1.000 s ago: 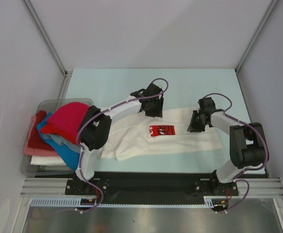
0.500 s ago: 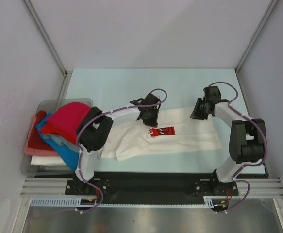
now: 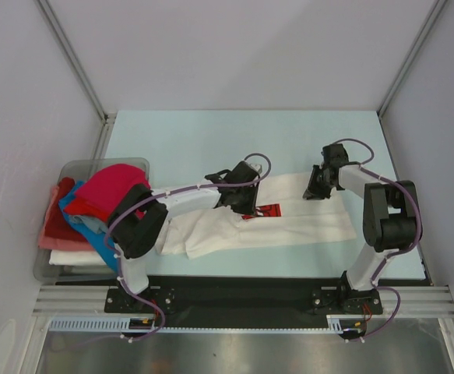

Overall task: Fold and stack the t-shirts
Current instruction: Fold the tshirt

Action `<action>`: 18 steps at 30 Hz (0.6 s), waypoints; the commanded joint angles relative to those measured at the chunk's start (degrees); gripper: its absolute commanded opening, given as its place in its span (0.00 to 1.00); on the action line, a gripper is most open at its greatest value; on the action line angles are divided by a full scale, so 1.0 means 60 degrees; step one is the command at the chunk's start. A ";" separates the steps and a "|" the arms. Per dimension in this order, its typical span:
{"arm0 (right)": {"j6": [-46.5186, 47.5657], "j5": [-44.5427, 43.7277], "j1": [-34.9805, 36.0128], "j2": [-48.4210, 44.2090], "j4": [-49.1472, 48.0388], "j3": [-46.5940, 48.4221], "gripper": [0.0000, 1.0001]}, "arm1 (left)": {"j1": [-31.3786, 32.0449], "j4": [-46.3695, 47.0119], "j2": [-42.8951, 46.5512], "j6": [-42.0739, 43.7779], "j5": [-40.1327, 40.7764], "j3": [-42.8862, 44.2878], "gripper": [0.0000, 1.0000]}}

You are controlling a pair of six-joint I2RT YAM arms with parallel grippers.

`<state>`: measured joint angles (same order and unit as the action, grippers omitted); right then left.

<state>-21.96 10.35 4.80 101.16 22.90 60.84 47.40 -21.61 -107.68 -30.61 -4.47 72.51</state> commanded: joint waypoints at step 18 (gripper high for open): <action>0.0041 -0.0289 -0.1034 -0.2564 0.0447 -0.0853 0.36 | -0.2800 -0.0618 0.4790 -0.0815 0.1770 -0.3162 0.43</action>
<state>-21.41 10.72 -0.08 87.55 25.45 53.67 33.28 -24.91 -83.15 -32.95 3.66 57.43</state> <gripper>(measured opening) 0.337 0.407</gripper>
